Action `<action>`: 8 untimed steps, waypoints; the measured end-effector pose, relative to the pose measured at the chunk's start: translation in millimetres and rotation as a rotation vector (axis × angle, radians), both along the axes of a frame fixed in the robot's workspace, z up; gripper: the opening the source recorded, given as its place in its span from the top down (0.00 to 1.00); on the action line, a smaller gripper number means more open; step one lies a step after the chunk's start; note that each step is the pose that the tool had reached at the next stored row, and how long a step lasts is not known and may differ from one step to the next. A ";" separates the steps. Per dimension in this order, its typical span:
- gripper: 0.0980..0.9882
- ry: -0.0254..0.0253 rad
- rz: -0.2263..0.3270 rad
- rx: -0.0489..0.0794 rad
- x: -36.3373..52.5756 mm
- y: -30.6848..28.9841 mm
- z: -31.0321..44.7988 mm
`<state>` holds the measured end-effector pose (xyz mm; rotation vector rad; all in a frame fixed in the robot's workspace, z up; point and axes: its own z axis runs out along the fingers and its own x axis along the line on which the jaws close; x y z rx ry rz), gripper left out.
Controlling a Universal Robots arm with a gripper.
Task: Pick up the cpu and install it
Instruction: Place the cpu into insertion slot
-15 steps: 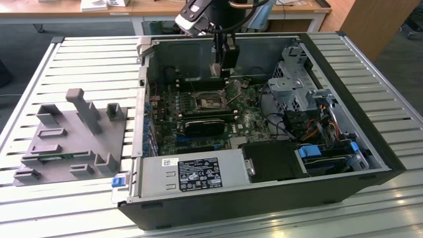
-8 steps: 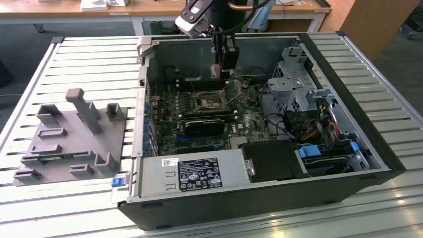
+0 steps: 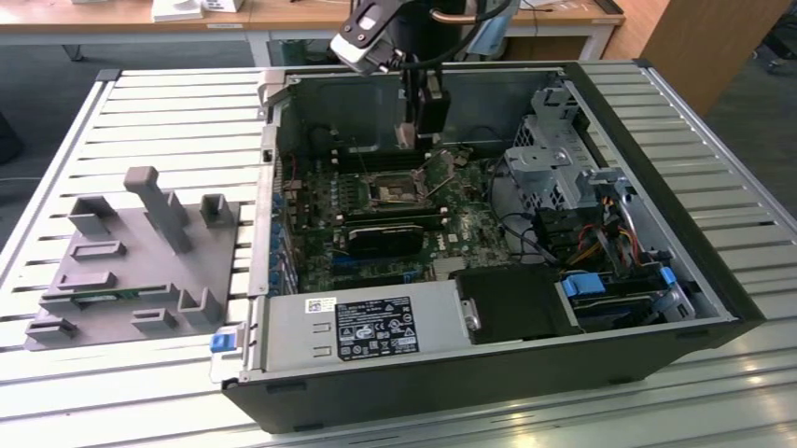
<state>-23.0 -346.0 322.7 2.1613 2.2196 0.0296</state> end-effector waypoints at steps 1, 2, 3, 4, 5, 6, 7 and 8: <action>0.50 0.0001 0.000 0.000 0.0 0.0 -0.5; 0.50 0.0001 0.000 0.000 0.0 0.0 -0.8; 0.50 0.0001 0.000 0.000 0.0 0.0 -1.1; 0.50 0.0000 0.000 0.000 0.0 0.0 -1.5; 0.50 0.0000 0.000 0.000 0.0 0.0 -2.2; 0.50 0.0000 0.000 0.000 0.0 0.0 -3.0; 0.50 0.0000 0.000 0.000 0.0 0.0 -3.8; 0.50 0.0001 0.000 0.000 0.0 0.0 -4.4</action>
